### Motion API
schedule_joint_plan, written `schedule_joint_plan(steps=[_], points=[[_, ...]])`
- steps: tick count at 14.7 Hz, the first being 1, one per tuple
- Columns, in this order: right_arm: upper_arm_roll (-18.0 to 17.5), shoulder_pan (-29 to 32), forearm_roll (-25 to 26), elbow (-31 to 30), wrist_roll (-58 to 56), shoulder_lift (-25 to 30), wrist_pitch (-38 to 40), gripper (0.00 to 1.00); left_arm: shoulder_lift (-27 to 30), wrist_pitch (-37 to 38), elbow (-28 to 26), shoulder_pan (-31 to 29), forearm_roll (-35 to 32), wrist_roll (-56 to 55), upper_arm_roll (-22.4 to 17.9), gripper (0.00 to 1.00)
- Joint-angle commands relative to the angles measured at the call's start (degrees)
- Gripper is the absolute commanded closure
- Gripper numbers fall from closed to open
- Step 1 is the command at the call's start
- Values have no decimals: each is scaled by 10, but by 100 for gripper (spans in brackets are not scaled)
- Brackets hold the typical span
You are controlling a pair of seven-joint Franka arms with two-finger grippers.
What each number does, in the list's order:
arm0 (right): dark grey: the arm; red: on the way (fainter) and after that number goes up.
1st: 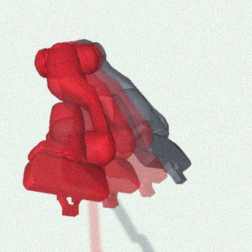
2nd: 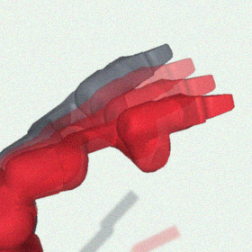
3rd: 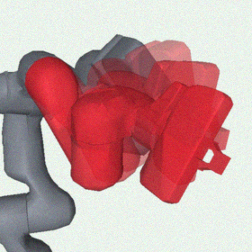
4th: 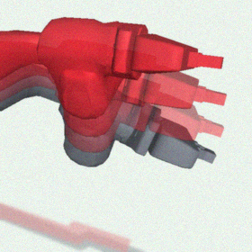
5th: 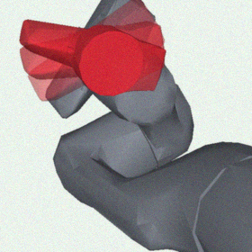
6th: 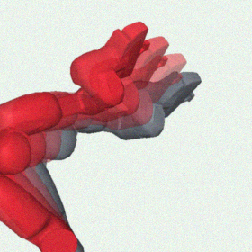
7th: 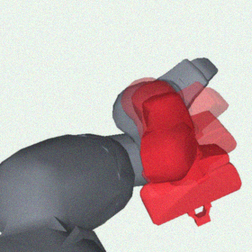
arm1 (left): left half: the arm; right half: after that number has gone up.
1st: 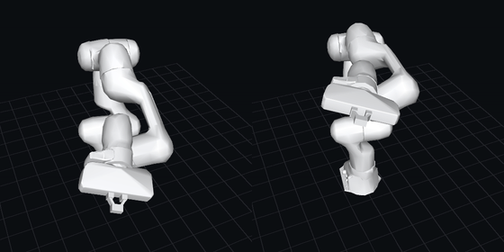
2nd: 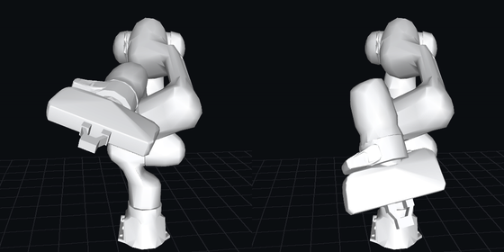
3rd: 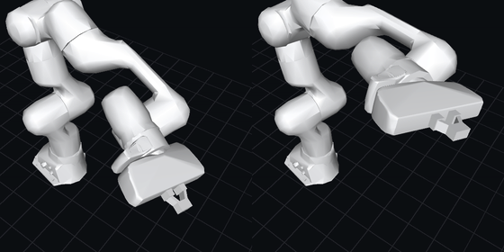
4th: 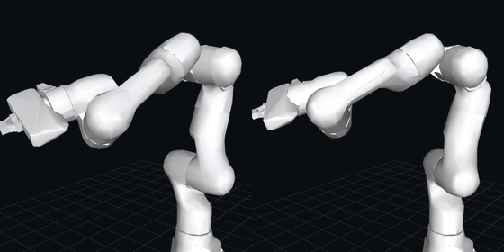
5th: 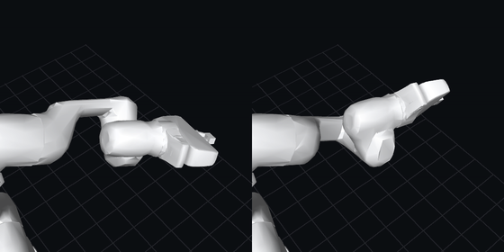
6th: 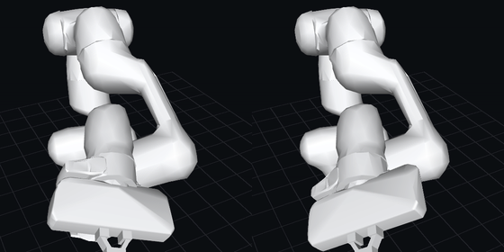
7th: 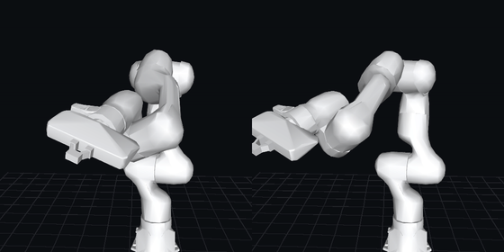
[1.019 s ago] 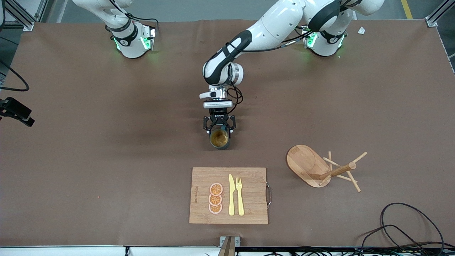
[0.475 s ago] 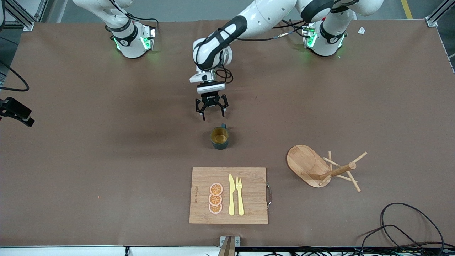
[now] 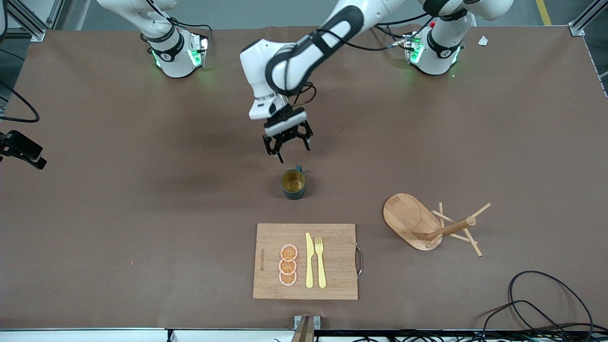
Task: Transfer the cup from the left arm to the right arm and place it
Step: 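Lower the teal mug onto the table center and open the left gripper, then raise the left gripper away while the right gripper reaches the mug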
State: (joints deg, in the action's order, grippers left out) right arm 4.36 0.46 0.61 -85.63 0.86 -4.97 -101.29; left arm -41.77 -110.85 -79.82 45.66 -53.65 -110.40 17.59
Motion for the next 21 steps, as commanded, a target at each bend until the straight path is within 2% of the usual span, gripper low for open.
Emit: schedule_joint_plan(steps=[1,4,5,6,7,9,10,12,14,17,19,21], points=[[-2,-1,4,6,5,-4,6,0,32,13,31,-58,70,120,5,0],[-2,0,4,1,-8,-27,8,0,86,13,31,-136,170,261,7,0],[-3,2,4,0,-29,-50,13,0,102,13,31,-162,203,316,6,0],[-3,-8,5,0,-57,-96,21,0,124,14,28,-193,228,373,4,0],[-3,-17,7,2,-66,-127,29,0,140,15,25,-216,240,415,6,0],[-5,-40,-2,4,-54,-132,29,0,161,36,26,-253,247,473,8,0],[-5,-70,-1,5,-19,-132,26,0,171,39,24,-274,247,488,8,0],[-5,-115,-2,5,120,-137,8,0,197,41,25,-311,258,526,13,0],[-5,-176,-1,6,260,-160,-17,0,243,76,26,-343,338,577,12,0],[-5,-259,0,26,449,-210,-55,0,295,105,26,-425,442,676,11,0],[-8,-305,-1,58,546,-249,-71,0,318,147,25,-463,453,763,9,0],[-10,-330,-41,90,599,-292,-84,0,327,198,26,-502,449,849,8,0]])
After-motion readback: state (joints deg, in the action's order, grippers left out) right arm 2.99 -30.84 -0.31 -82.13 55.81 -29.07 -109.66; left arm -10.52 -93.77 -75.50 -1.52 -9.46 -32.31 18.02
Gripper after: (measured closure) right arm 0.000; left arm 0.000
